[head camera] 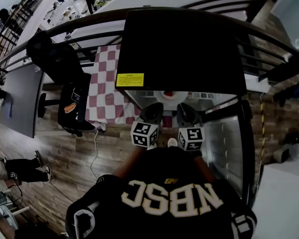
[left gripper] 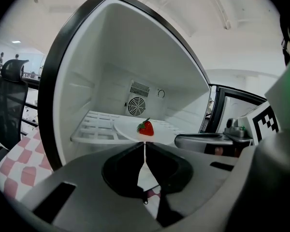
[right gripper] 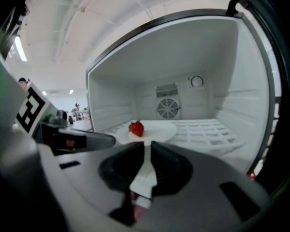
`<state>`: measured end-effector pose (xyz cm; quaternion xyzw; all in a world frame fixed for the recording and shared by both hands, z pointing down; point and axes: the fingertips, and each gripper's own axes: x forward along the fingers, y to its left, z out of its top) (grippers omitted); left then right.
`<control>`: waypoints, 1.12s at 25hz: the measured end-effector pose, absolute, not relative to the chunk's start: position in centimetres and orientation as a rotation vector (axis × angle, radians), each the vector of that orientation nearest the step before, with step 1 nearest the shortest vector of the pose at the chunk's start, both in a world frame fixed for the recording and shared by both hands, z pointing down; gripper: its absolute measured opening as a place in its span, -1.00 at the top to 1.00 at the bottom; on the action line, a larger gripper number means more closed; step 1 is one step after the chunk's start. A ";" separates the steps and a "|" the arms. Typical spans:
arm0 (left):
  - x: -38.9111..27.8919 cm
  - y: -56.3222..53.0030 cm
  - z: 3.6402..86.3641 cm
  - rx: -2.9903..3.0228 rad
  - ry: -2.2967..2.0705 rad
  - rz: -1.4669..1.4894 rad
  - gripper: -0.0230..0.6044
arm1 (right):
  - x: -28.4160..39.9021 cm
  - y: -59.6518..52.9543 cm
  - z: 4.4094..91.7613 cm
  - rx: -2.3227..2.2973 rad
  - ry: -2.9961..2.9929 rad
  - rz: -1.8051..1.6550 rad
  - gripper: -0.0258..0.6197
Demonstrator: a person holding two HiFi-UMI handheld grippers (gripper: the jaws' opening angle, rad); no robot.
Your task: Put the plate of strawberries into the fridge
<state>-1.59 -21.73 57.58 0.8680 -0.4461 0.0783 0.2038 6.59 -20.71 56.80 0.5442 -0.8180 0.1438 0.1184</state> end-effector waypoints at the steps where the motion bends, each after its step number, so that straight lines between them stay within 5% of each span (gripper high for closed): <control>1: -1.6 -21.9 57.6 2.422 -1.244 0.220 0.83 | 6.6 -20.9 56.8 1.591 -2.392 0.418 0.75; 28: -0.6 -24.9 57.8 2.390 -1.180 0.214 0.83 | 6.8 -24.3 57.2 1.593 -2.380 0.446 0.75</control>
